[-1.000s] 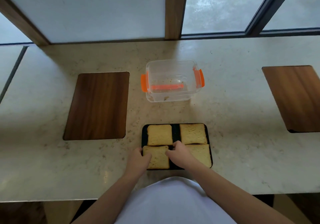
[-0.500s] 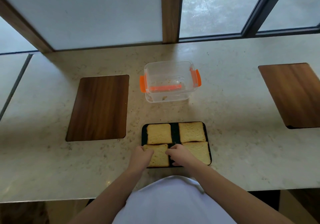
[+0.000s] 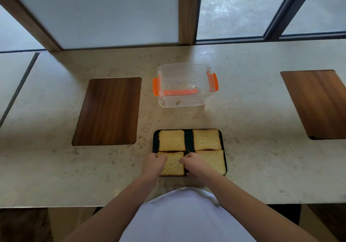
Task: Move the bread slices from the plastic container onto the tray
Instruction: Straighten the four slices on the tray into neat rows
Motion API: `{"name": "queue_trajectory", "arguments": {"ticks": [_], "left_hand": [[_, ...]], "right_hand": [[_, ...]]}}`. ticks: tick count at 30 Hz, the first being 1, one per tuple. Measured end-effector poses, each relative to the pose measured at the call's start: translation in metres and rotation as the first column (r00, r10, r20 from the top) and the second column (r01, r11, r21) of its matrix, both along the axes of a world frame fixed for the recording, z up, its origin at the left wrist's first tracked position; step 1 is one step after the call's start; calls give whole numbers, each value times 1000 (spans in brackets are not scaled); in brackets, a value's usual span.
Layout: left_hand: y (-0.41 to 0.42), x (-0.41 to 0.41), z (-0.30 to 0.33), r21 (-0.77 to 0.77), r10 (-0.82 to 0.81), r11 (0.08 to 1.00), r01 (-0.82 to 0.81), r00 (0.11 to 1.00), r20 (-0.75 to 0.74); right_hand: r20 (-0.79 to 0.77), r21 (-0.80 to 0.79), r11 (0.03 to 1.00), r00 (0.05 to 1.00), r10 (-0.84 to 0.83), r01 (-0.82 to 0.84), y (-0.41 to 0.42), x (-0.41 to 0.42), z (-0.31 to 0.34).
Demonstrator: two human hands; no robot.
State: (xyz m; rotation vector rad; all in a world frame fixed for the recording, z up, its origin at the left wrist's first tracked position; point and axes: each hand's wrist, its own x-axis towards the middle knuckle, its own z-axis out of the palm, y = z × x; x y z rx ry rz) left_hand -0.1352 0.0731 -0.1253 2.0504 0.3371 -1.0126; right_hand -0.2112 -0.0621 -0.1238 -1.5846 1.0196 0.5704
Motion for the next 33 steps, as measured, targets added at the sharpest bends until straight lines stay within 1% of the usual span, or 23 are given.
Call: {"name": "queue_trajectory", "arguments": {"ticks": [11,14,16,18,20,22,23,25,29,33], "left_hand": [[-5,-2,0,-42,-34,998,35,999,22],[-7,-3,2,-38,-46,998,50,993,107],[-17,-1,4,-4,-123,992,127,967,223],[-35,2,9,20,-207,977,211,935,289],[-60,4,14,-33,-221,971,235,946,238],[-85,4,16,-91,-219,968,232,967,128],[-96,3,16,-93,-235,965,245,966,105],[-113,1,18,-66,-278,956,285,955,104],[-130,-7,15,-4,-304,952,305,949,84],[-132,-5,16,52,-339,941,336,938,75]], "right_hand": [[2,-65,997,1000,30,-30,-2,-3,0],[-8,-44,999,999,31,-31,-7,-3,2],[10,-39,998,999,-44,45,-20,-3,4],[50,-136,985,994,-100,106,-42,-2,5],[79,-272,953,990,-115,133,-68,-1,7],[57,-364,920,989,-133,145,-91,-2,7],[35,-392,909,990,-137,140,-98,-3,7],[-17,-409,906,991,-129,111,-107,-5,6],[-97,-370,928,991,-89,47,-109,-8,3],[-107,-445,895,991,-77,22,-103,-6,-1]]}}
